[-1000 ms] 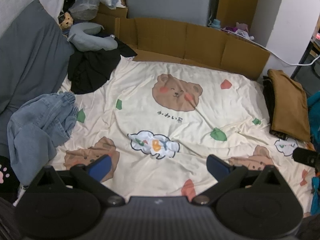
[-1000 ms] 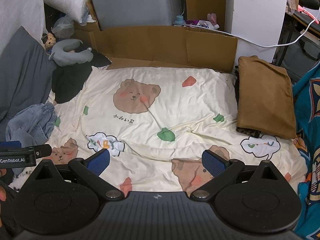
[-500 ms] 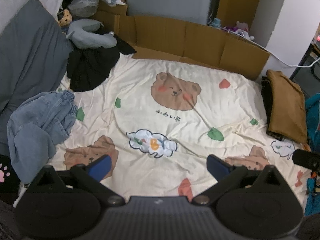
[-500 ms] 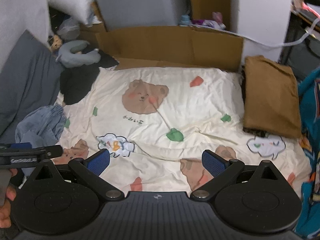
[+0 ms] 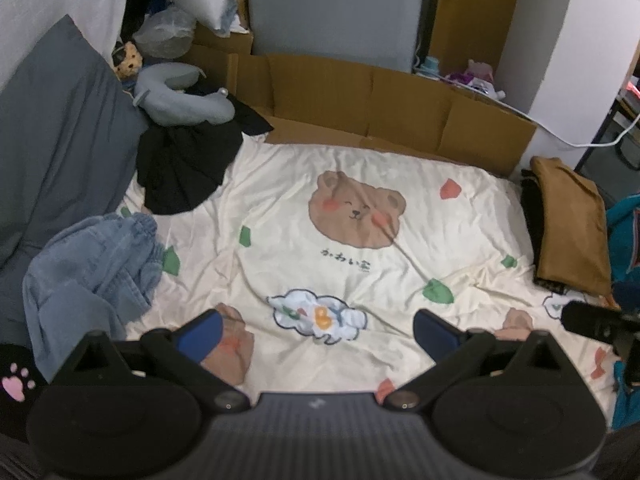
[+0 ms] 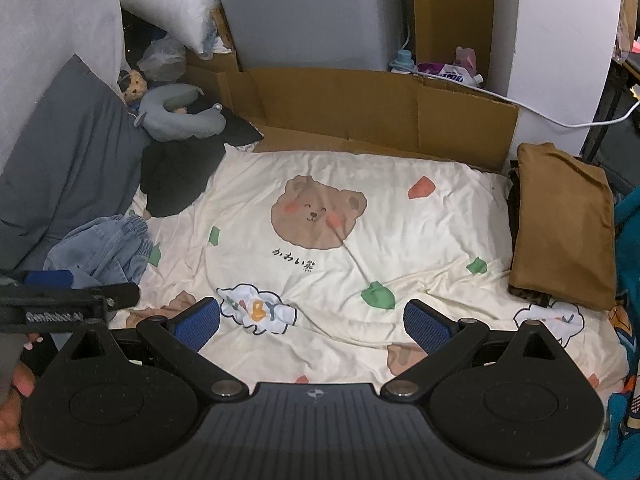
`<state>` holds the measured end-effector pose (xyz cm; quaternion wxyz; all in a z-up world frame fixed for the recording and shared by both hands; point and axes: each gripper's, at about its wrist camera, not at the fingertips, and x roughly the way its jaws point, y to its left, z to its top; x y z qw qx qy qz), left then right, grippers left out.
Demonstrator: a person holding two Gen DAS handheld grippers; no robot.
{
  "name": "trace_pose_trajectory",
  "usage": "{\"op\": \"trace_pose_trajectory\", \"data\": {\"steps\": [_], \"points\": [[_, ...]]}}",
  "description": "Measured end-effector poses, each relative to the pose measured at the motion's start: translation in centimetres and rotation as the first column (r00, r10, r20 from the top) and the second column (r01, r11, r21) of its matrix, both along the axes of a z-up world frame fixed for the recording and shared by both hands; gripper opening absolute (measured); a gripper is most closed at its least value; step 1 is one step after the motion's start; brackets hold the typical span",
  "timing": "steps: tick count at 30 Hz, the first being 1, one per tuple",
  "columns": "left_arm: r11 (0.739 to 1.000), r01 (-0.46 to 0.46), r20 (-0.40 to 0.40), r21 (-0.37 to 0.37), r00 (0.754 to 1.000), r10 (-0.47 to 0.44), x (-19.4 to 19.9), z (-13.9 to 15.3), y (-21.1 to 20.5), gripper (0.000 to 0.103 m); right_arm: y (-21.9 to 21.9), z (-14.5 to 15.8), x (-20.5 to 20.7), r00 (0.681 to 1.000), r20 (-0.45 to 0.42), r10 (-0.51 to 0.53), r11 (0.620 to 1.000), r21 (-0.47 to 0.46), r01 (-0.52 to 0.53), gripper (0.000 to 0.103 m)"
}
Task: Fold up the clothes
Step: 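Move both open grippers toward the light-blue denim jeans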
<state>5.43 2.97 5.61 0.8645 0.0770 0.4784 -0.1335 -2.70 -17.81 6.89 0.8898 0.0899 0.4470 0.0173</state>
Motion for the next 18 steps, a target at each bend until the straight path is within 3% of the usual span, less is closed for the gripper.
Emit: {"op": "trace_pose_trajectory", "data": {"steps": [5, 9, 18], "points": [[0.999, 0.049, -0.001, -0.015, 0.999, -0.049, 2.0, 2.5, 2.0, 0.102, 0.7, -0.4, 0.6, 1.0, -0.015, -0.004, 1.0, 0.013, 0.004, 0.101], [0.996, 0.076, 0.057, 0.036, 0.995, -0.078, 3.1, 5.9, 3.4, 0.102, 1.2, -0.5, 0.9, 1.0, -0.018, 0.002, 1.0, 0.01, -0.001, 0.101], [1.0, 0.003, 0.063, -0.006, 0.998, -0.002, 6.3, 13.0, 9.1, 0.102, 2.2, 0.6, 1.5, 0.999, -0.028, 0.025, 0.999, 0.048, -0.024, 0.101]]}}
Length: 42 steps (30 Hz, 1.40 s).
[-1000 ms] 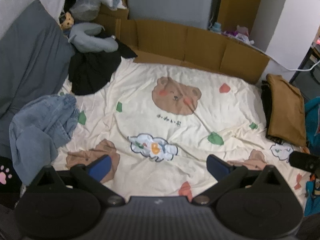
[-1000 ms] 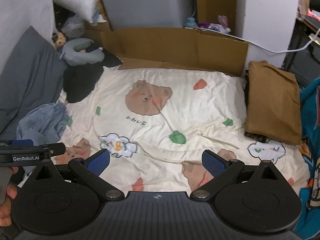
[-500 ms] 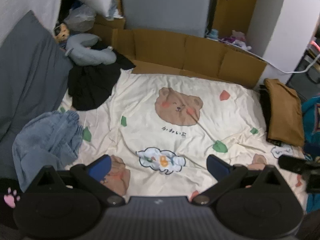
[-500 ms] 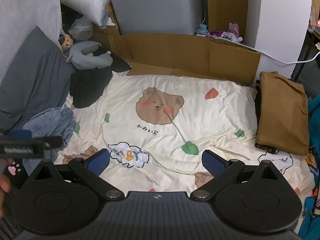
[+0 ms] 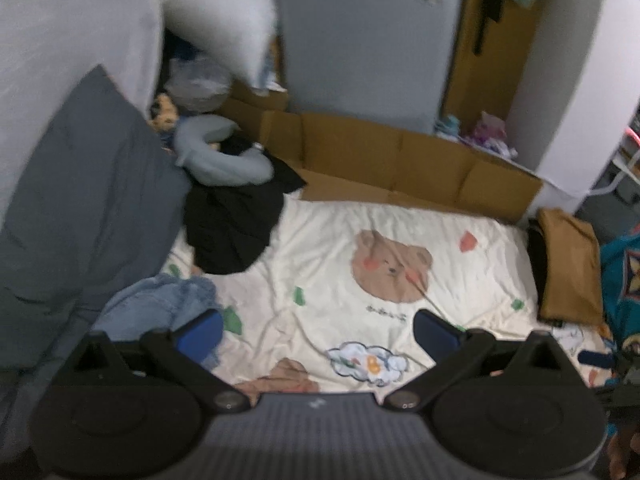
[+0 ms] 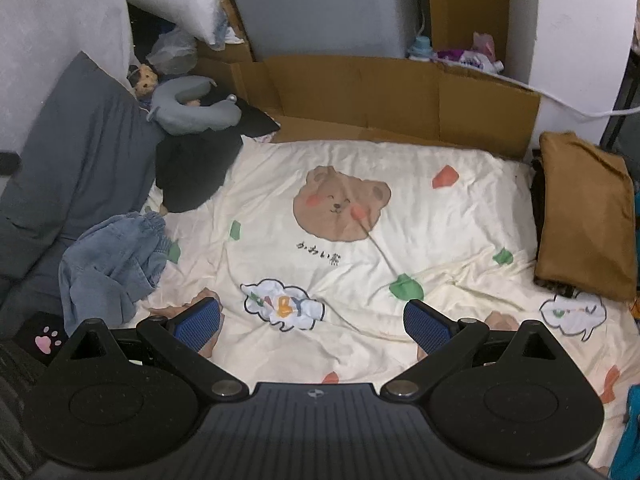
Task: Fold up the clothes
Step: 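Move both open grippers toward the light-blue denim jeans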
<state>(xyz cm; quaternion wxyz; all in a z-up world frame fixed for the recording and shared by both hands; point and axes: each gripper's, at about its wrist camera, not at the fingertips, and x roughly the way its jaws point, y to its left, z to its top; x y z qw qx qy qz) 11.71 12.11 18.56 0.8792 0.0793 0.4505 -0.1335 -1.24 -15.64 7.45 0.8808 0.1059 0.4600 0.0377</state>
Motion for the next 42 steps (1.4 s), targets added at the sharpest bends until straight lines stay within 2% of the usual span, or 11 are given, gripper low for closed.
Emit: {"op": "trace_pose_trajectory", "data": {"steps": [7, 16, 23, 27, 31, 35, 42], "points": [[0.993, -0.112, 0.054, 0.029, 0.992, 0.111, 1.5, 5.0, 6.5, 0.102, 1.1, 1.8, 0.8, 0.999, 0.043, 0.022, 1.0, 0.01, -0.022, 0.101], [0.978, -0.197, 0.051, 0.067, 0.98, 0.194, 3.4, 6.2, 13.1, 0.102, 3.3, 2.5, 1.8, 0.995, 0.086, 0.047, 0.996, 0.071, -0.054, 0.101], [0.964, -0.239, 0.095, 0.119, 0.969, 0.229, 4.9, 7.1, 17.7, 0.102, 4.8, 1.8, 2.3, 0.995, 0.092, 0.04, 0.991, 0.12, -0.051, 0.101], [0.954, -0.258, 0.096, 0.152, 0.965, 0.246, 6.0, 5.5, 19.9, 0.102, 5.6, 0.9, 2.5, 0.995, 0.093, 0.032, 0.988, 0.146, -0.046, 0.1], [0.96, -0.255, 0.1, 0.113, 0.964, 0.245, 6.3, 3.0, 22.1, 0.102, 6.7, -0.2, 2.8, 0.993, 0.11, 0.045, 0.986, 0.153, -0.062, 0.1], [0.962, -0.259, 0.068, 0.083, 0.965, 0.254, 6.4, -0.7, 24.2, 0.099, 7.4, -1.7, 3.6, 0.993, 0.116, 0.021, 0.972, 0.231, -0.047, 0.096], [0.938, -0.34, 0.031, 0.064, 0.94, 0.339, 6.8, -7.7, 27.9, 0.095, 8.6, -3.8, 4.3, 0.993, 0.115, -0.018, 0.939, 0.344, -0.022, 0.094]]}}
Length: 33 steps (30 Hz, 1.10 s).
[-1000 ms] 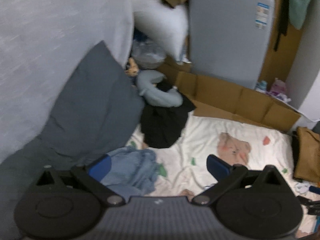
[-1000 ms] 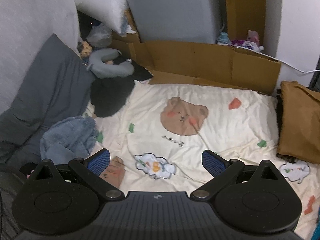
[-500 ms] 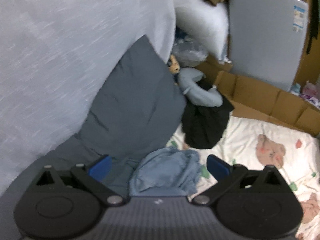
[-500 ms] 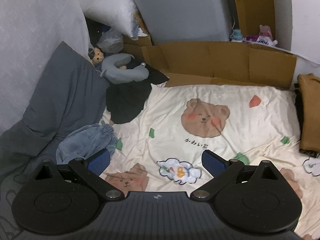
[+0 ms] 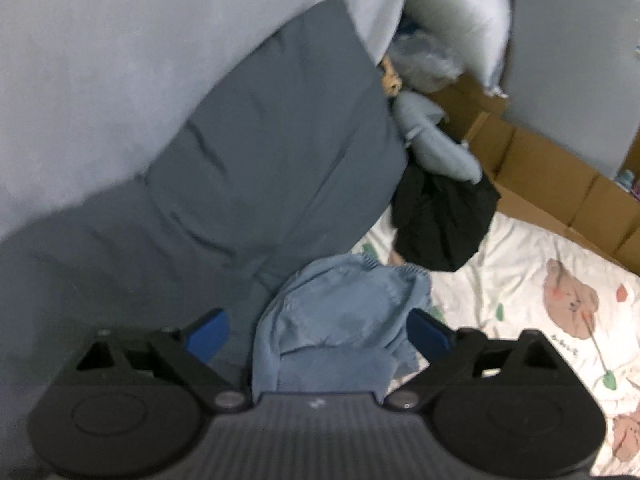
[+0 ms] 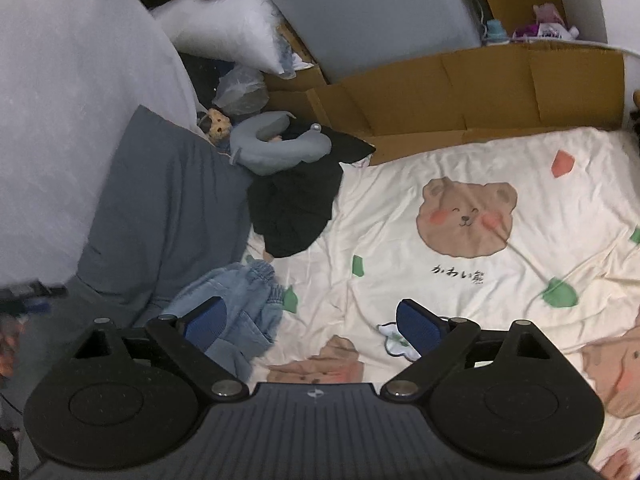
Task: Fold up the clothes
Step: 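Move both open grippers toward the light-blue denim jeans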
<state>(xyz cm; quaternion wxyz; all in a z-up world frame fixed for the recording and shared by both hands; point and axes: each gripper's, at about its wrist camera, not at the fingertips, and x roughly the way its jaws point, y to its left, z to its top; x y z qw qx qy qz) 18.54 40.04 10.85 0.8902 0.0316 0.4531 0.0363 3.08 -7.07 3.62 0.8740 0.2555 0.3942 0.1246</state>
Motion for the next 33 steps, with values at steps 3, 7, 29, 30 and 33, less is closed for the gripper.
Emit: {"op": "trace_pose_trajectory", "data": {"steps": [3, 7, 29, 30, 33], "points": [[1.0, -0.022, -0.023, -0.006, 1.0, 0.021, 0.2, -3.2, 0.9, 0.095, -0.1, -0.6, 0.4, 1.0, 0.002, -0.015, 1.0, 0.012, 0.015, 0.094], [0.999, -0.042, -0.064, -0.009, 0.997, 0.042, 0.3, -7.4, 1.7, 0.092, -0.1, -1.5, 1.1, 1.0, 0.009, -0.014, 1.0, -0.017, 0.014, 0.094], [0.996, -0.048, -0.174, -0.078, 0.984, 0.034, -1.0, -21.9, 3.5, 0.083, 6.9, -11.6, 7.3, 0.99, -0.027, 0.136, 0.988, -0.065, -0.138, 0.094], [0.995, -0.05, -0.176, -0.082, 0.984, 0.035, -1.2, -22.3, 3.5, 0.083, 7.4, -12.0, 7.6, 0.988, -0.029, 0.151, 0.986, -0.073, -0.152, 0.095], [0.993, -0.067, -0.19, -0.099, 0.981, 0.047, -1.9, -23.4, 3.8, 0.083, 9.0, -13.6, 8.3, 0.98, -0.036, 0.194, 0.976, -0.089, -0.196, 0.095]]}}
